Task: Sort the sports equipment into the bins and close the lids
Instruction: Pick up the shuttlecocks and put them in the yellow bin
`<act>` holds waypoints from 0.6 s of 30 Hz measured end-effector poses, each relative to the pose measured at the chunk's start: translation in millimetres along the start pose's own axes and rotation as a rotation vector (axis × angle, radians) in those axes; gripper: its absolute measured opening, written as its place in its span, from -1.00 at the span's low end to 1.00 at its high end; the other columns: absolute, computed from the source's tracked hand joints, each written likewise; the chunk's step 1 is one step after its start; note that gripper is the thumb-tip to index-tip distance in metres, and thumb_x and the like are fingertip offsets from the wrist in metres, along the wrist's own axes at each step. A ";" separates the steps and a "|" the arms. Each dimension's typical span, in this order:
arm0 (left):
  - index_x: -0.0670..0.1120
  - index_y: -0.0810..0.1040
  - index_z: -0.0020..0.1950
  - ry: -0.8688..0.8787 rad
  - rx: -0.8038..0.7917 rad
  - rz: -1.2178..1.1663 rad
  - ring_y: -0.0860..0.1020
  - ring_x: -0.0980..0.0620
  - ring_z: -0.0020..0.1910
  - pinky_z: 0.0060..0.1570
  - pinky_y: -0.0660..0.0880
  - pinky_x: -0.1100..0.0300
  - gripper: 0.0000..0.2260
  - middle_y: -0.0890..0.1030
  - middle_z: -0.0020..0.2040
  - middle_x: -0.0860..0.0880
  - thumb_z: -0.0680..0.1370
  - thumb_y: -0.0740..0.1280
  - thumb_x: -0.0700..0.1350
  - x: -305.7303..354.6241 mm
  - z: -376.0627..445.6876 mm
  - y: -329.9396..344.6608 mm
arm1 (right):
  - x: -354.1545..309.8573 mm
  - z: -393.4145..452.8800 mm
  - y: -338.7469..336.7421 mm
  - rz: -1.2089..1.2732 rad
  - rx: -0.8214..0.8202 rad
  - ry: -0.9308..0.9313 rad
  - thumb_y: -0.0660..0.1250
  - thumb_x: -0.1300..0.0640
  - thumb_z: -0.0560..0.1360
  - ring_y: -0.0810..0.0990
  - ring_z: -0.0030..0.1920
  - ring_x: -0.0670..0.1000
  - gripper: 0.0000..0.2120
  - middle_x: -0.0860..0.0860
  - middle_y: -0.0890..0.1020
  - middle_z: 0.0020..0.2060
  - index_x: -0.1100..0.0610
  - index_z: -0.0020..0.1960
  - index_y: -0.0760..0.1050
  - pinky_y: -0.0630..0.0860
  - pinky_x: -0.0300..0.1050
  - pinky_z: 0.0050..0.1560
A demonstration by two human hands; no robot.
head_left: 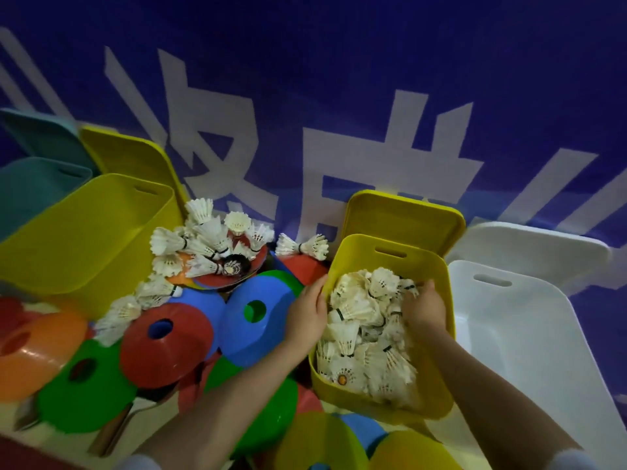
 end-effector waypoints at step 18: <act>0.16 0.28 0.47 -0.036 -0.114 -0.180 0.39 0.45 -0.04 -0.08 0.32 0.54 -0.61 0.42 0.29 0.14 0.65 0.13 -0.08 -11.8 7.0 6.4 | -9.7 -23.8 3.9 0.050 0.122 -0.186 0.16 0.11 0.61 0.42 0.22 0.15 -0.68 0.17 0.53 0.14 0.18 0.30 0.46 0.36 0.03 0.20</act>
Point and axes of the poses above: each hand's wrist, its own z-axis towards the middle knuckle, its own y-axis out of the palm, x = y × z, the point moved 4 cm from there along z, towards the middle knuckle
